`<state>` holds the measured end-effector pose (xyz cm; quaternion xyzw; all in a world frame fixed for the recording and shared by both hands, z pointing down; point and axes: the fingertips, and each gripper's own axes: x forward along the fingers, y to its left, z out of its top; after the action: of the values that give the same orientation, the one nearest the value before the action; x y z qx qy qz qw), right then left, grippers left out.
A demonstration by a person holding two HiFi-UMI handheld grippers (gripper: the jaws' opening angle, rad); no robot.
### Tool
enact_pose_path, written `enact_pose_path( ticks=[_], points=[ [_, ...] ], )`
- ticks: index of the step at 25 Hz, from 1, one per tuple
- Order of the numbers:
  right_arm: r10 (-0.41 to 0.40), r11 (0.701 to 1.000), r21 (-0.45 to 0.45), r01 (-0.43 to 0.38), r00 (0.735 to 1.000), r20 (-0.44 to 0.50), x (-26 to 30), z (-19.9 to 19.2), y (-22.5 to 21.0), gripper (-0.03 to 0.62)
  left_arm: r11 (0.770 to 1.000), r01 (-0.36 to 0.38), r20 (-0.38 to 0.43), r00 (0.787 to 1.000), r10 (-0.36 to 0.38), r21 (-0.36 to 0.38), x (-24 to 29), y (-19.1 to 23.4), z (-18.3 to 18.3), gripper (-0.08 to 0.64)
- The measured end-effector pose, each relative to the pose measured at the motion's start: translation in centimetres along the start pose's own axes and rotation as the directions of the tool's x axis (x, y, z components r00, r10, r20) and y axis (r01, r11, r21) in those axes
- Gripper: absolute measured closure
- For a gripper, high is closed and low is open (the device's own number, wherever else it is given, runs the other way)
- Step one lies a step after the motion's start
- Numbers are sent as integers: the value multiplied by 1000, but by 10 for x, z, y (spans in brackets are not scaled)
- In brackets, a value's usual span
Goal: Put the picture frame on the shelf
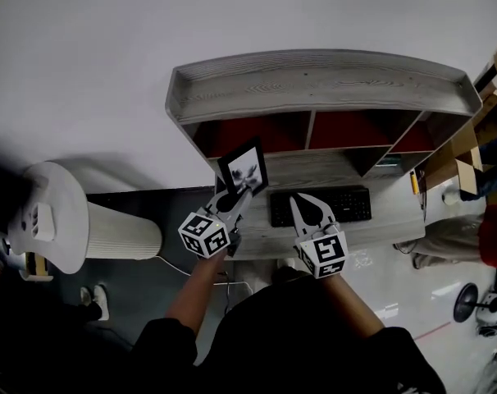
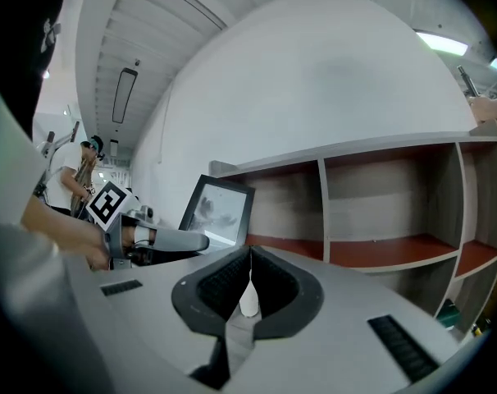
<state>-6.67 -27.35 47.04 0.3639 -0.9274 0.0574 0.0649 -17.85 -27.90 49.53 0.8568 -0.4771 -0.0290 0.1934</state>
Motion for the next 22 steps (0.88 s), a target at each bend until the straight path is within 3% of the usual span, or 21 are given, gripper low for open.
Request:
enact_pose_path(
  ticks=[6,12,22],
  points=[
    [19,1000,13,-19,1000,1,22,2,-25,578,1000,5,-12,1000,-5,1,32,19,4,520],
    [-74,997,30,73,996,41,21,0,-55,578,1000,19,-15,1000,-19,-15,60,37,10,520],
    [-122,992,45,121,993,8,25,-6,-48,578,995,94,-42,995,-95,-31,91,55,26,520]
  ],
)
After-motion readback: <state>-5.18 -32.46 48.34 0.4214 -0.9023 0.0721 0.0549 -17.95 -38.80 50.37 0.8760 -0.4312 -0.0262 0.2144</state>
